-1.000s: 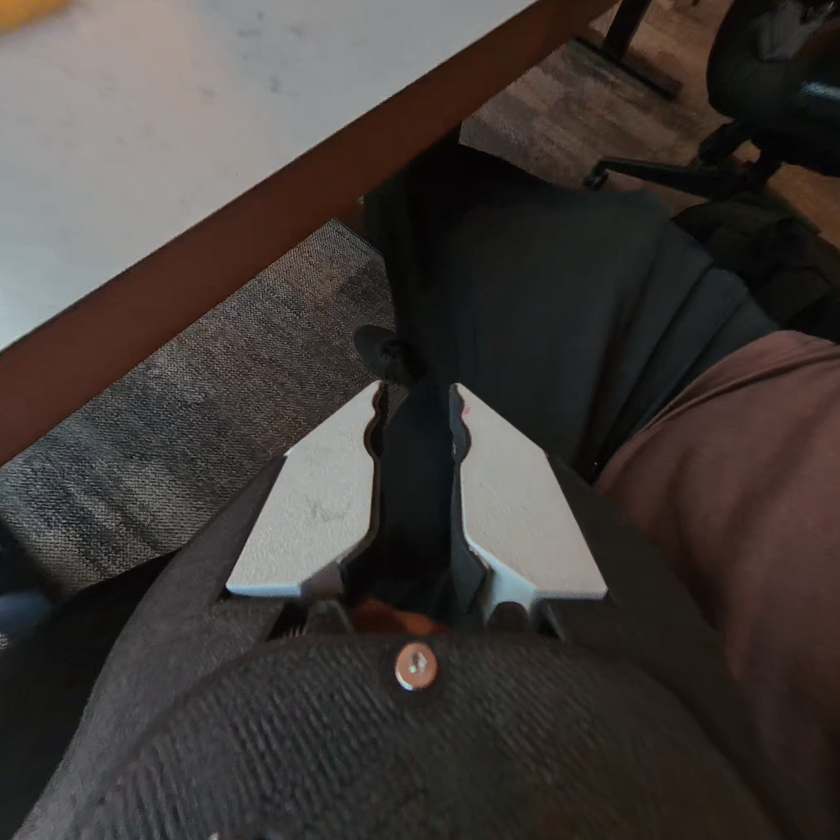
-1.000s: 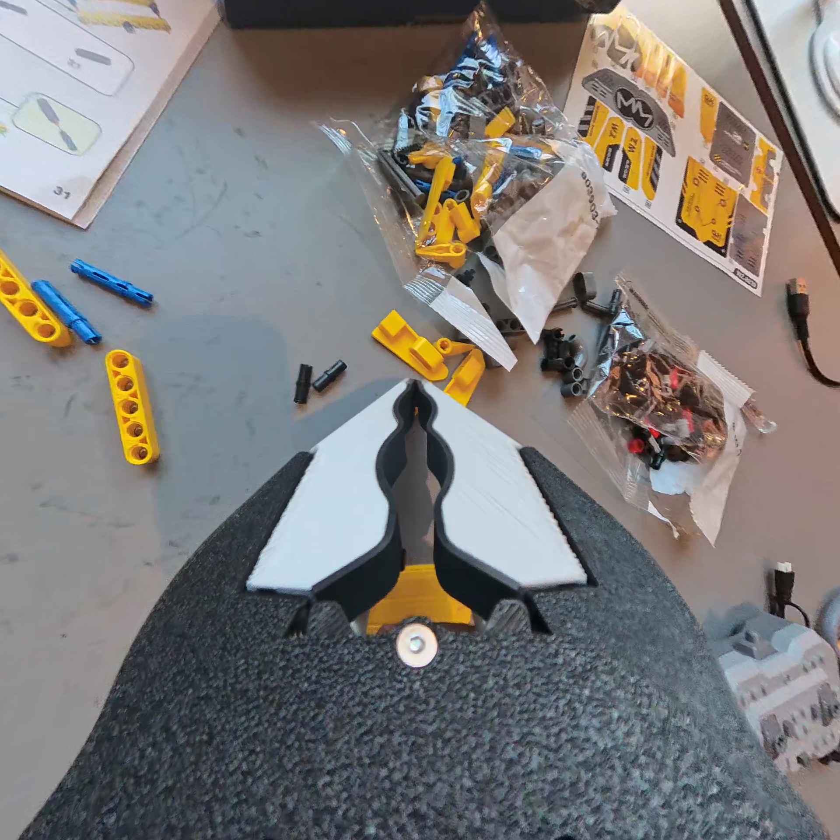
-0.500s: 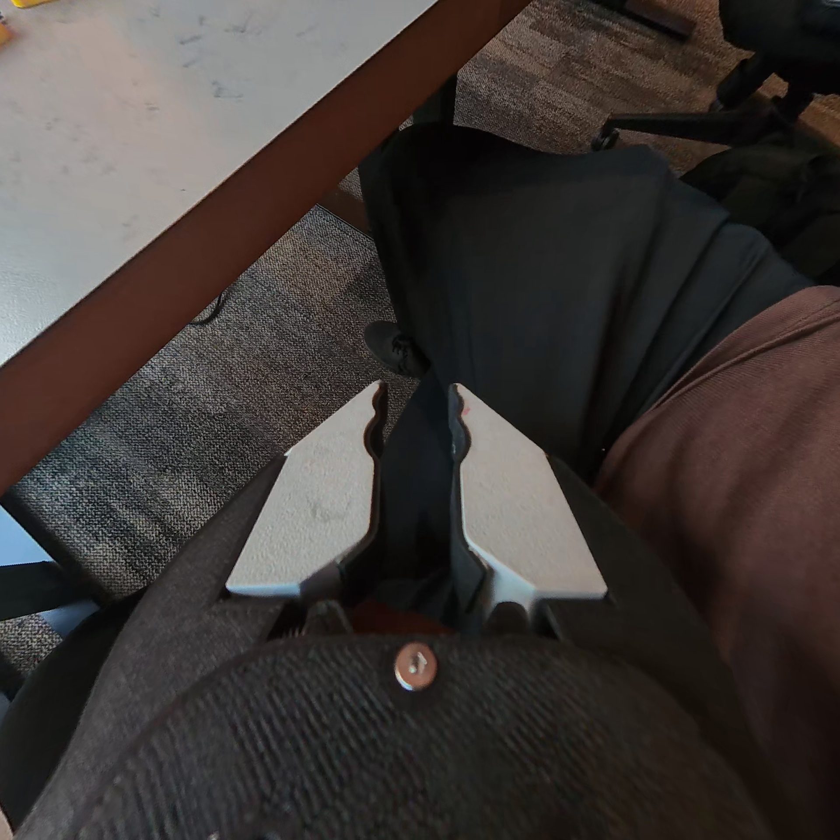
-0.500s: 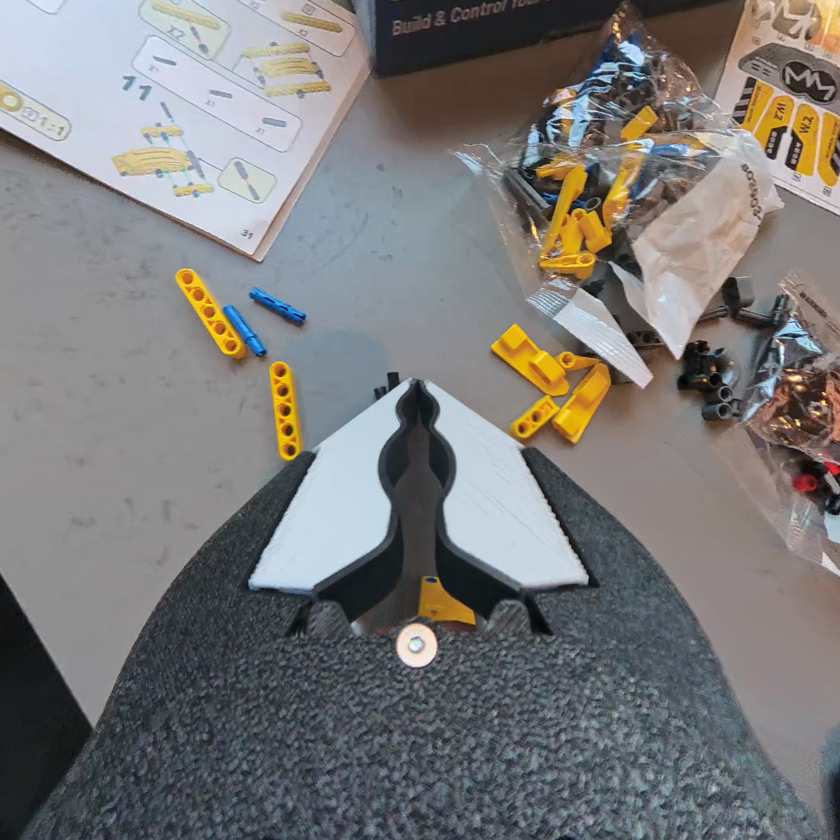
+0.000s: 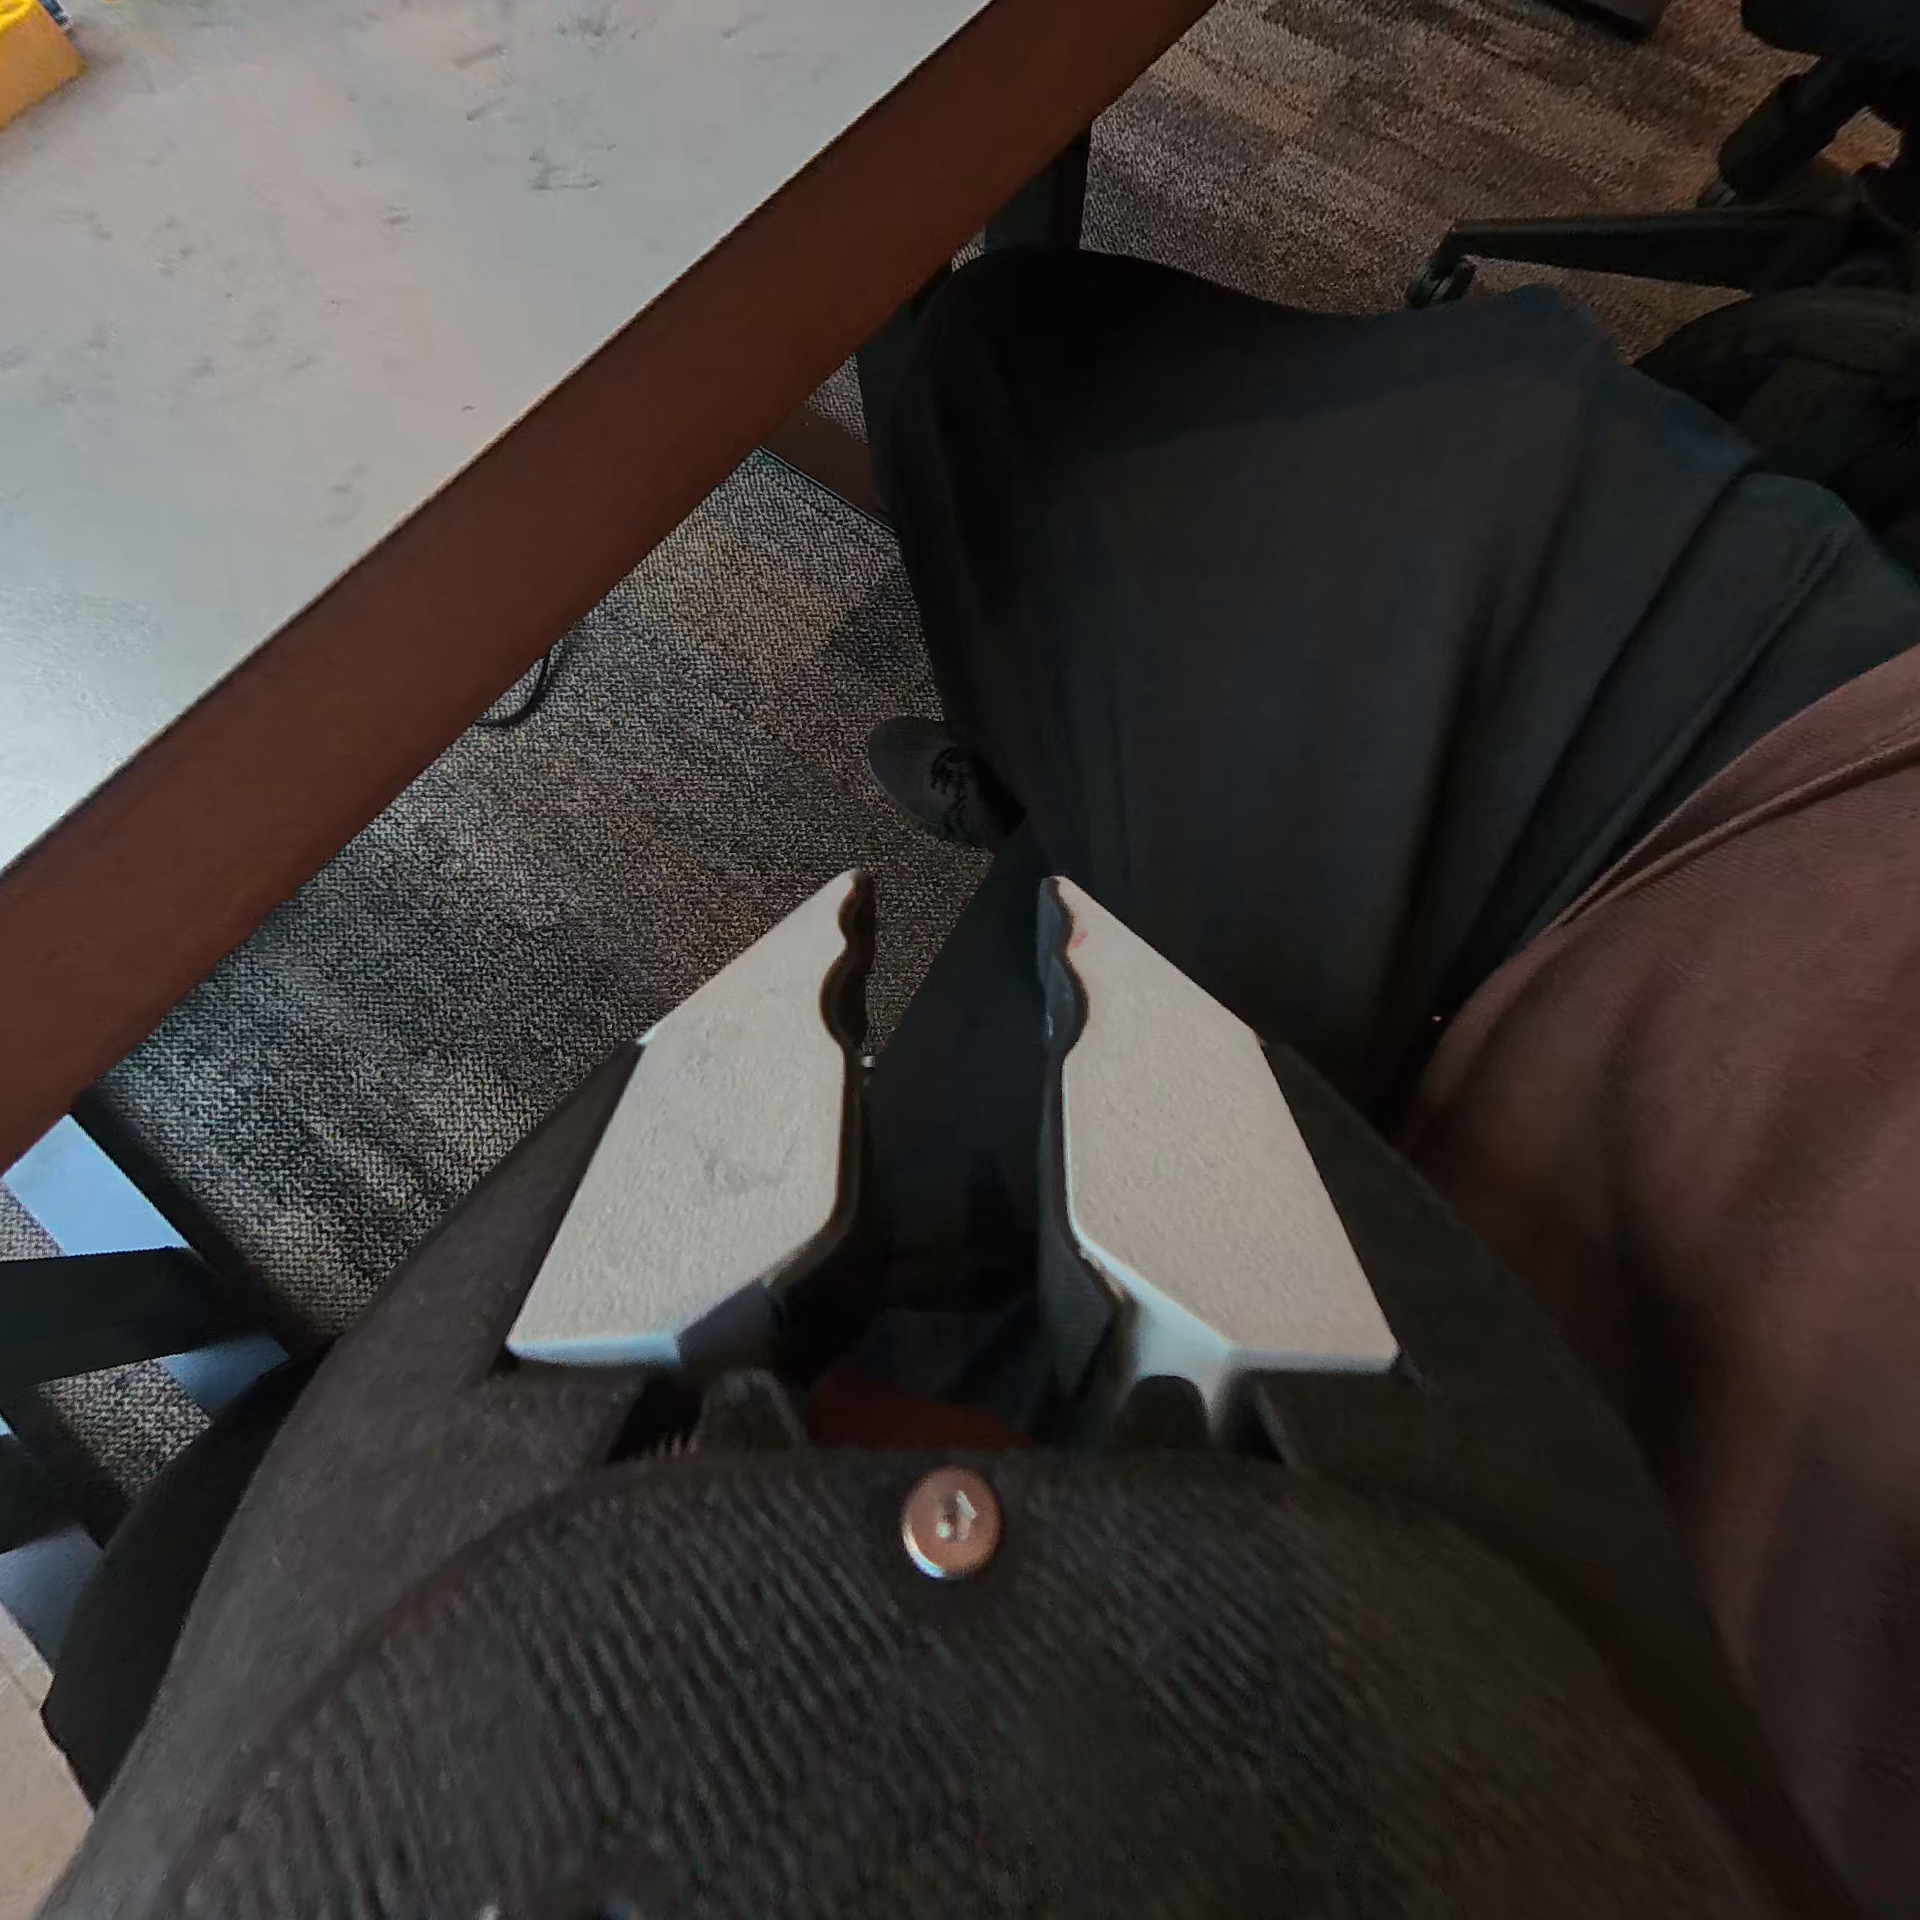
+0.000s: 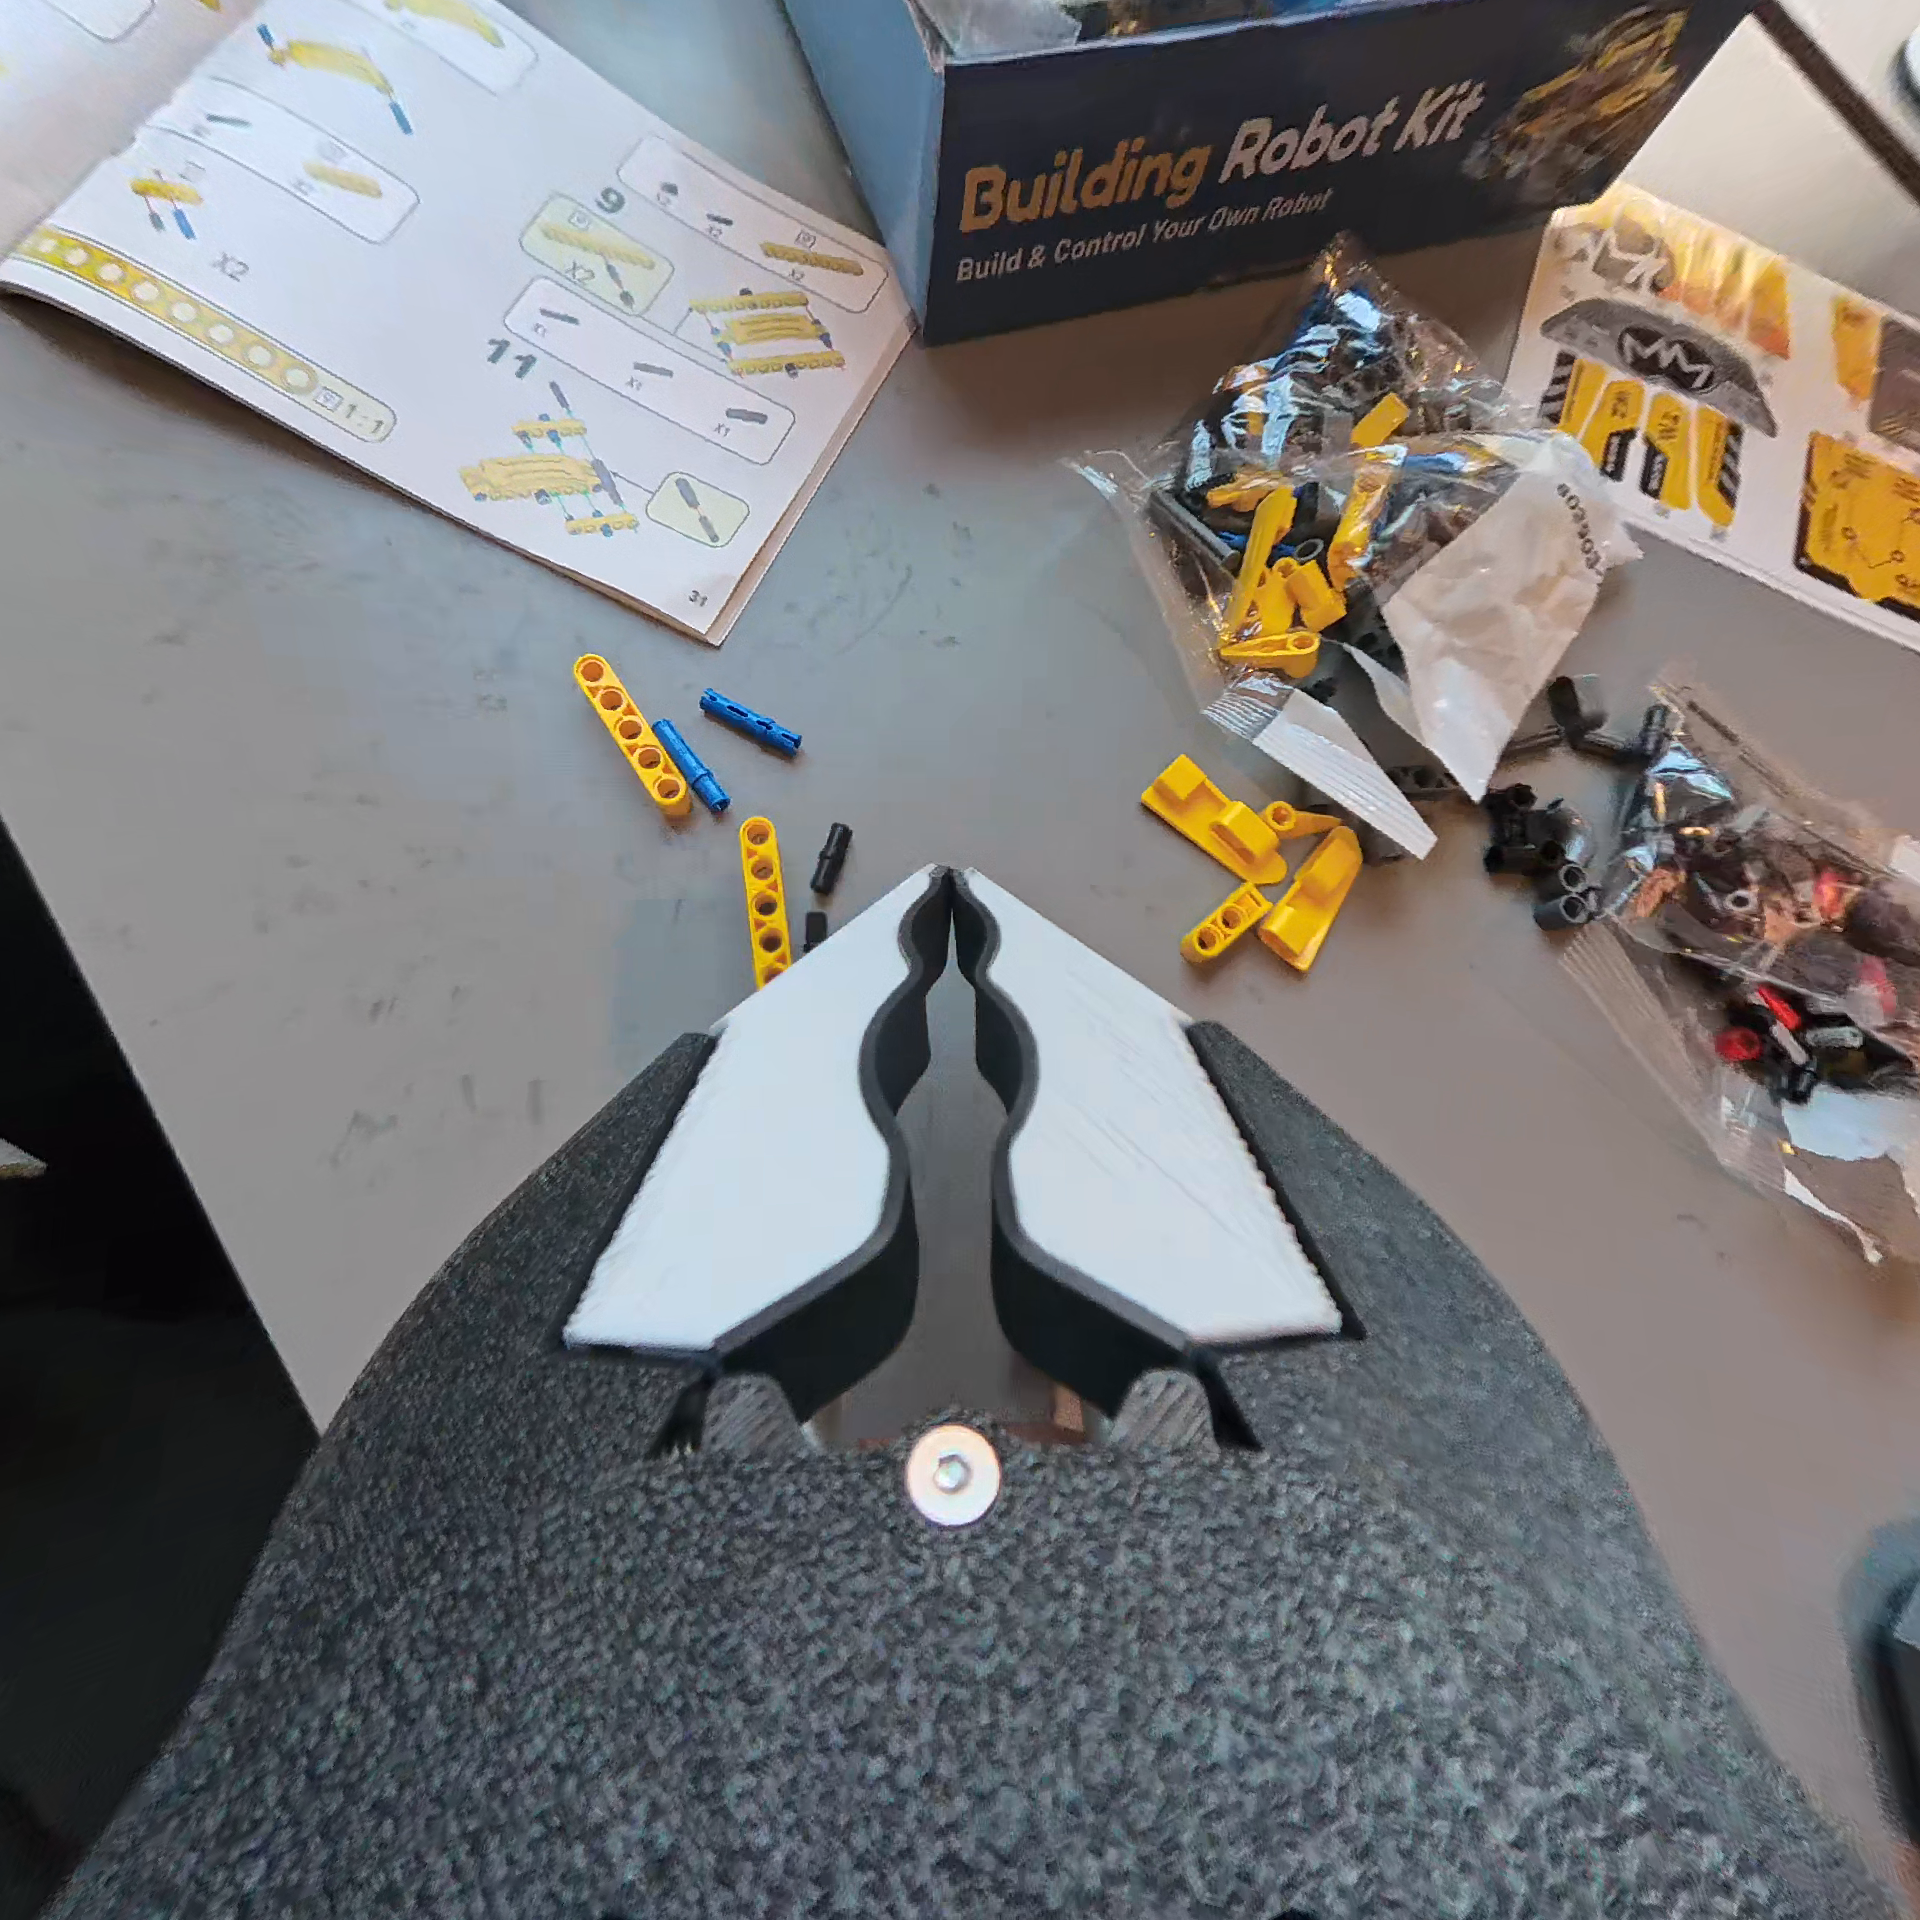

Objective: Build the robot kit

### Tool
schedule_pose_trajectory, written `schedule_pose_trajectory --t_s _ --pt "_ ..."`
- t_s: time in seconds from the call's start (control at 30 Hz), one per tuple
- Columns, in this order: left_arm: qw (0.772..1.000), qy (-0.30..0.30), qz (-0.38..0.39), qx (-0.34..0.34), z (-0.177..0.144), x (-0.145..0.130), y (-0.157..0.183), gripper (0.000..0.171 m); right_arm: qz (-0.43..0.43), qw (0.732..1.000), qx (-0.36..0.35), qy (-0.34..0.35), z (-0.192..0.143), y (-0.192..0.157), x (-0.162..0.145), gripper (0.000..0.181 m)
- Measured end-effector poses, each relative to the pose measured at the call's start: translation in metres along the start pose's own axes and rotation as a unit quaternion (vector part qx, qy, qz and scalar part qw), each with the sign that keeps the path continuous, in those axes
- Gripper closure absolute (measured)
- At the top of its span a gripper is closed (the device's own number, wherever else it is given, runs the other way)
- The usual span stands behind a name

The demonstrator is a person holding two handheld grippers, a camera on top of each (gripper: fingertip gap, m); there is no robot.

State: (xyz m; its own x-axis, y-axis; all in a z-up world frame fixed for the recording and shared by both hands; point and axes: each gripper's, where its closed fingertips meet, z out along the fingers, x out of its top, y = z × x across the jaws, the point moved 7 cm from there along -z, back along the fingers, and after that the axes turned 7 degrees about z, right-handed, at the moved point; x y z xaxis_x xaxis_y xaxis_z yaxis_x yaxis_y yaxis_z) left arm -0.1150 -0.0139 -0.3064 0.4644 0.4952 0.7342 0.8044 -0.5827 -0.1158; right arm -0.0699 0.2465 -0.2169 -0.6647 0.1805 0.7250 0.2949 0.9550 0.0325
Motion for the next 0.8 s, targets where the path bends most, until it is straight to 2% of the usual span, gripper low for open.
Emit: schedule_pose_trajectory --t_s 0.13,0.4,0.53,0.8 --pt "1.0 0.018 -0.003 0.005 -0.003 0.003 -0.004 0.139 -0.029 0.995 -0.05 0.084 -0.02 0.001 -0.004 0.181" --pt "0.999 0.032 0.005 0.037 -0.007 0.006 -0.012 0.139 0.01 0.964 -0.154 0.218 -0.047 0.038 -0.02 0.179" --pt "0.999 0.031 0.005 0.042 -0.007 0.006 -0.015 0.139 0.02 0.963 -0.155 0.22 -0.04 0.045 -0.026 0.181" --pt "0.998 0.037 -0.02 0.056 -0.011 0.001 -0.034 0.138 -0.02 0.959 -0.178 0.221 -0.034 0.044 -0.022 0.181"
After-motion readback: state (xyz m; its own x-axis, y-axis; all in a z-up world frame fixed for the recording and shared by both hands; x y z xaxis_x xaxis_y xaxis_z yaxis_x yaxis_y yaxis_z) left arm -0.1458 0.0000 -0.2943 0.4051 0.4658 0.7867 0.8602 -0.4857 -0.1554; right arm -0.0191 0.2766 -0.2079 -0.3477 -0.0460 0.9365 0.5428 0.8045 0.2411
